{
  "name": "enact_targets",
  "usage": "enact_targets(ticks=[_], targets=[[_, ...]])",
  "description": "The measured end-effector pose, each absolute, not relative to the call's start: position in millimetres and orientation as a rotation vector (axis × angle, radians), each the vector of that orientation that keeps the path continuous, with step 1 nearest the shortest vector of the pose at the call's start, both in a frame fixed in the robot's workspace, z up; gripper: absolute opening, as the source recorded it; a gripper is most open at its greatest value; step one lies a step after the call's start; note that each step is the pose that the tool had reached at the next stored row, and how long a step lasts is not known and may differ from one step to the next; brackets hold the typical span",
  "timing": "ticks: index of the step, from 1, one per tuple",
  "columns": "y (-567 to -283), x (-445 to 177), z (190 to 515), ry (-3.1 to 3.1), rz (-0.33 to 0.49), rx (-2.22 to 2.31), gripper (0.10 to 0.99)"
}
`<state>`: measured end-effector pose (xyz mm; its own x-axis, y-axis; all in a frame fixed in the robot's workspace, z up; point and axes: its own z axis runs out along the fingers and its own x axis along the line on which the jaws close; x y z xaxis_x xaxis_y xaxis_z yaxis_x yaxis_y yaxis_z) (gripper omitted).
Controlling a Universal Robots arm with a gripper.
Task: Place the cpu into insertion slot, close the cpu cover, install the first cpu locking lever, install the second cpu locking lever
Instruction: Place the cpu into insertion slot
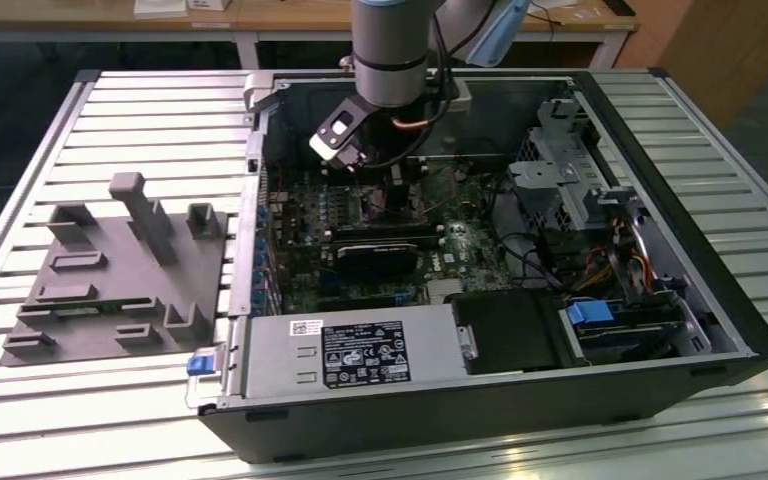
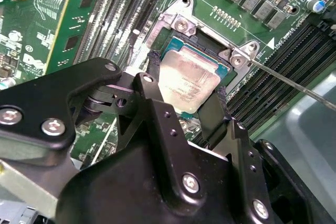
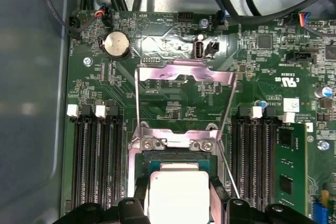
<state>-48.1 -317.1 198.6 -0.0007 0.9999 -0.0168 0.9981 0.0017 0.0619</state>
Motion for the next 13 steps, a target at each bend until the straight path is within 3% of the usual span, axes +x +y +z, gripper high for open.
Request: enact_targets(ticks=[13], targets=[[-314.5,-47.7,193.7,2.183,0.049,2.180,0.537]])
